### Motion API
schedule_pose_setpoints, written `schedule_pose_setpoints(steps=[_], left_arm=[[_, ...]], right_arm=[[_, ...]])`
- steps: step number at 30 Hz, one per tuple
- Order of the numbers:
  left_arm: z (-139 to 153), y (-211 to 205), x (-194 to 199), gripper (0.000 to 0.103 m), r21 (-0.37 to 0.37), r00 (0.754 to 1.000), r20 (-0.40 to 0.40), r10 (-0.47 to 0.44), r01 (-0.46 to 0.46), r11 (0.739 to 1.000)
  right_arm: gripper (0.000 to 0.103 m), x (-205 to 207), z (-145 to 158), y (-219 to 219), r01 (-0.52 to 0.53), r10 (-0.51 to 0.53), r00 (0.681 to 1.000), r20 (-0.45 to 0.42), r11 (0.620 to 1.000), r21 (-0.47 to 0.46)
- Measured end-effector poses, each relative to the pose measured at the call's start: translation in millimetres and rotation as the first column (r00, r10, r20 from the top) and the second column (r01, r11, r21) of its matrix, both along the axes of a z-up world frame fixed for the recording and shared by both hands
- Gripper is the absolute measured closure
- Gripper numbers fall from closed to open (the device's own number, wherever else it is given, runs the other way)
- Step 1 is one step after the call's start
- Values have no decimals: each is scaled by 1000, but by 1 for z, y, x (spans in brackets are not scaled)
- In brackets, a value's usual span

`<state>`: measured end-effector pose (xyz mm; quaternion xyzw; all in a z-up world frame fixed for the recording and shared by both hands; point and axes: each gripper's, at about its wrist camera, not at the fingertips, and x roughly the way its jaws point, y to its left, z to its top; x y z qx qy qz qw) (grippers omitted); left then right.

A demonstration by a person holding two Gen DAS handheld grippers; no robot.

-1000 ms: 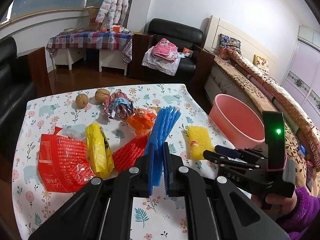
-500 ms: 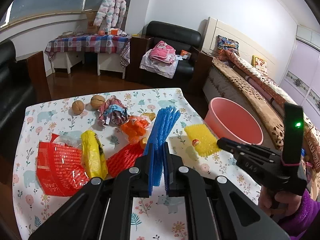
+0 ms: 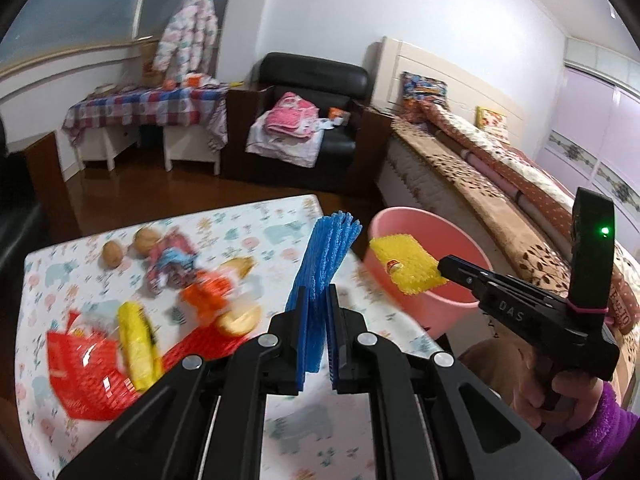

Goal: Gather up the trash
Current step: 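Carry the blue sleeve in the left gripper while the right carries the yellow pad, release both into bucket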

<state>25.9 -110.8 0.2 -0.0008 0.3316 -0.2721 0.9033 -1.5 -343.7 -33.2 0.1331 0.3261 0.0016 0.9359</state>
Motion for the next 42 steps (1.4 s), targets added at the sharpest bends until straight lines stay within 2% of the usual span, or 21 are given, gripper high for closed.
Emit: schedule_pose_setpoints(steps=[6, 12, 21, 22, 24, 25, 26, 27, 30, 37, 39, 40, 41, 42], left_arm=[[10, -47, 5, 96, -7, 996, 20, -92, 92, 996], [8, -98, 10, 96, 18, 984, 24, -176, 176, 984], [3, -140, 24, 96, 47, 974, 1, -227, 227, 973], [3, -142, 25, 96, 51, 974, 2, -228, 227, 972], [7, -144, 27, 96, 50, 975, 14, -224, 223, 974], [9, -142, 27, 96, 46, 975, 17, -221, 221, 974], [11, -141, 28, 96, 41, 976, 20, -218, 217, 975], [13, -140, 28, 96, 38, 977, 24, -212, 211, 977], [19, -135, 29, 96, 28, 981, 26, -191, 190, 981], [25, -123, 30, 96, 12, 987, 26, -156, 156, 988], [25, -122, 30, 96, 10, 989, 21, -148, 148, 989], [24, -121, 31, 96, 9, 989, 20, -147, 147, 989], [24, -120, 31, 96, 9, 989, 18, -146, 146, 989], [24, -121, 32, 96, 11, 989, 18, -146, 145, 989]], right_arm=[[100, -4, -3, -37, 97, -97, 995, 4, 995, 26], [100, -7, -18, -69, 156, -154, 988, -24, 986, 66], [99, -13, -30, -73, 14, -9, 1000, -28, 983, 180], [97, -11, -32, -72, -6, 13, 999, -32, 981, 192], [78, -10, -35, -70, -38, 45, 999, -30, 974, 223], [64, -9, -37, -68, -54, 60, 998, -21, 970, 238], [59, -10, -37, -65, -65, 71, 997, -15, 969, 240], [59, -9, -38, -62, -77, 82, 996, -15, 969, 236], [58, 2, -41, -51, -101, 108, 994, -29, 975, 199], [59, 19, -49, -39, -84, 89, 995, -38, 990, 116], [70, 22, -50, -37, -90, 95, 995, -41, 991, 99], [84, 25, -51, -37, -91, 97, 994, -52, 991, 97], [92, 27, -53, -38, -92, 99, 993, -63, 990, 105], [92, 27, -54, -40, -93, 101, 993, -64, 988, 120]])
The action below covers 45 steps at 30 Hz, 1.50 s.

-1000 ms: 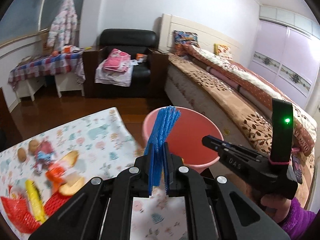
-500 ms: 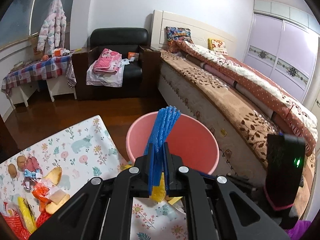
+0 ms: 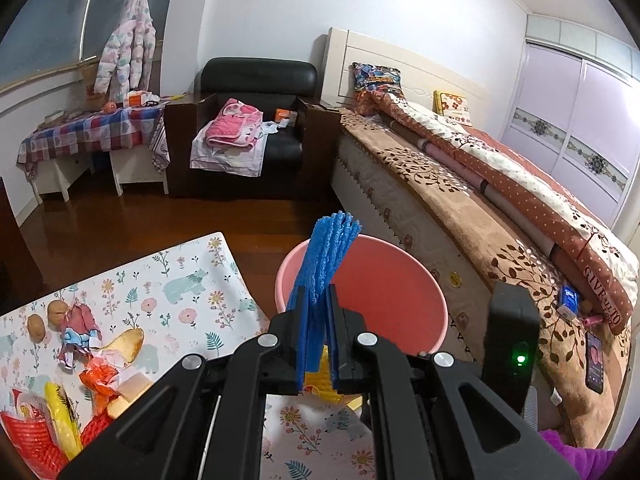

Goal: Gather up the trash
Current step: 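Carry the blue sleeve in the left gripper while the right carries the yellow pad, release both into bucket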

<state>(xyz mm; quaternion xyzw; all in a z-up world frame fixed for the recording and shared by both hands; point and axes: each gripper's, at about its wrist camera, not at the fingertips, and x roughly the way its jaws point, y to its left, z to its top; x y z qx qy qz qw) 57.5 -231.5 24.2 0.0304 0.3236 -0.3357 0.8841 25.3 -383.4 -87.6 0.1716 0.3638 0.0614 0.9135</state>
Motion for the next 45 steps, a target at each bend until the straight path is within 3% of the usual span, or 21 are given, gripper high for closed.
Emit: schedule_pose_setpoints(steps=[7, 13, 21, 28, 31, 33, 35, 42, 45], left_arm=[[-2, -2, 4, 96, -1, 1000, -8, 0, 0, 1000], [-9, -17, 8, 96, -13, 999, -31, -25, 25, 1000], [-31, -55, 16, 96, -15, 994, -98, -56, 55, 998], [-48, -85, 20, 95, 22, 990, -118, -82, 85, 996], [-54, -91, 20, 82, 43, 988, -123, -90, 96, 994], [-56, -92, 20, 66, 51, 989, -122, -86, 93, 994], [-57, -91, 20, 62, 54, 990, -118, -79, 85, 995], [-57, -75, 28, 59, 49, 991, -129, -40, 47, 998], [-58, -65, 31, 56, 45, 991, -132, -20, 26, 999]], right_arm=[[94, -18, 16, -17, 71, -74, 994, 78, 997, 39], [94, -38, 36, -40, 249, -236, 957, 169, 967, -58], [94, -45, 31, -67, 385, -370, 914, 164, 920, -70], [94, -44, 26, -81, 408, -395, 907, 143, 910, -72], [94, -42, 23, -83, 406, -395, 910, 131, 911, -73], [94, -40, 21, -84, 404, -394, 911, 126, 912, -73], [94, -38, 20, -83, 400, -390, 913, 120, 914, -72], [91, -29, 15, -78, 355, -351, 934, 72, 932, -68], [72, -30, 15, -73, 343, -339, 938, 72, 937, -56]])
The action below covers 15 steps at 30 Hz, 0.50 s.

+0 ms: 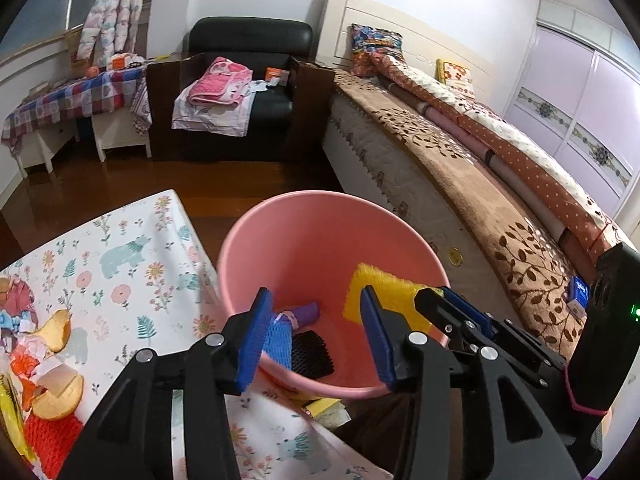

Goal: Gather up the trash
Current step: 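Carry the blue sleeve in the left gripper while the right carries the yellow pad, release both into bucket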

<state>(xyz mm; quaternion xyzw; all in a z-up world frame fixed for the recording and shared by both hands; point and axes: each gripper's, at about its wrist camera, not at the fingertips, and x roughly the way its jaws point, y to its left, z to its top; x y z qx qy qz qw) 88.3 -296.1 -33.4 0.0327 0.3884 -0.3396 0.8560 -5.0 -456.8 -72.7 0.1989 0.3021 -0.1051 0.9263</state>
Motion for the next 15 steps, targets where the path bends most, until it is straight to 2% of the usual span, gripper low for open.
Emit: schedule_pose_setpoints(steps=[3, 8, 15], left_arm=[[0, 10, 2, 56, 8, 1000, 11, 23, -23, 1000], [0, 27, 3, 55, 6, 999, 4, 54, -54, 999], [7, 50, -9, 55, 0, 997, 32, 66, -66, 998]], right_arm=[[66, -3, 4, 5, -9, 10, 1000, 18, 1000, -7], [66, -6, 13, 15, -20, 21, 999, 30, 999, -41], [66, -13, 24, 29, -38, 41, 998, 46, 998, -58]])
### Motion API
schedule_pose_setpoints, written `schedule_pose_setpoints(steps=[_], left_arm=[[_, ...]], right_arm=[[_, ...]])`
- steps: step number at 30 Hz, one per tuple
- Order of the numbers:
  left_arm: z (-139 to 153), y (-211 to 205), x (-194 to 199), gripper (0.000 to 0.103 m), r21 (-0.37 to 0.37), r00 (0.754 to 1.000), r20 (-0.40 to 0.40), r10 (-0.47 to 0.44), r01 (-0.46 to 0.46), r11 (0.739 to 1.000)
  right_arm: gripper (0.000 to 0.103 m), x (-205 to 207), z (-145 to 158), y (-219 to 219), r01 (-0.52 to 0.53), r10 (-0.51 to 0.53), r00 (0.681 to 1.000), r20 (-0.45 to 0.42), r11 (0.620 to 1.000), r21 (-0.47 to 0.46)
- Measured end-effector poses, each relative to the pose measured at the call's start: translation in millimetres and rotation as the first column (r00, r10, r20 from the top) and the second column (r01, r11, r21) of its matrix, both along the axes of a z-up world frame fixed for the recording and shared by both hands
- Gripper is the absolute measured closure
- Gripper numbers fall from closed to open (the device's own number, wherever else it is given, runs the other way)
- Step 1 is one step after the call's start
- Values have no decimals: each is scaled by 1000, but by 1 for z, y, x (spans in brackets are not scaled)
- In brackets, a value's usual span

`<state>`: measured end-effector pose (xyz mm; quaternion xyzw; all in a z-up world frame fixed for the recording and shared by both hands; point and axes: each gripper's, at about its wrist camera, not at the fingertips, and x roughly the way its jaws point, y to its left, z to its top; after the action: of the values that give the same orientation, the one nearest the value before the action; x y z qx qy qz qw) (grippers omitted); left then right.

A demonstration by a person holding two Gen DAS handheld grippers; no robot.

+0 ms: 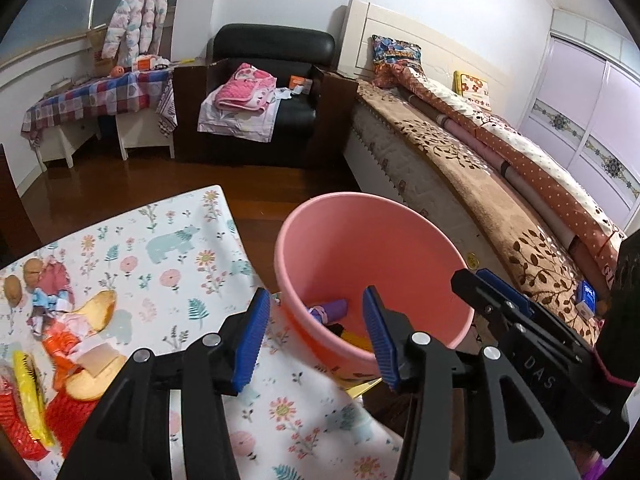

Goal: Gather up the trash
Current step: 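Carry the blue sleeve in the left gripper while the right carries the yellow pad, release both into bucket, then move both open grippers back over the table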

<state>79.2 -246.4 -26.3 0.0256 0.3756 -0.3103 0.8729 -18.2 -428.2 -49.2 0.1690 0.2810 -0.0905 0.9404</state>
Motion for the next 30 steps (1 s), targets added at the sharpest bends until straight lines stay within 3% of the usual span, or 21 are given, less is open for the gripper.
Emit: schedule_pose_setpoints(steps=[17, 30], left_arm=[[16, 85, -35, 55, -3, 992, 67, 104, -104, 995], [7, 174, -53, 55, 4, 959, 53, 279, -279, 960]], right_arm=[[66, -9, 8, 53, -121, 121, 993, -12, 992, 27], [66, -11, 4, 90, -215, 216, 976, -29, 976, 29]])
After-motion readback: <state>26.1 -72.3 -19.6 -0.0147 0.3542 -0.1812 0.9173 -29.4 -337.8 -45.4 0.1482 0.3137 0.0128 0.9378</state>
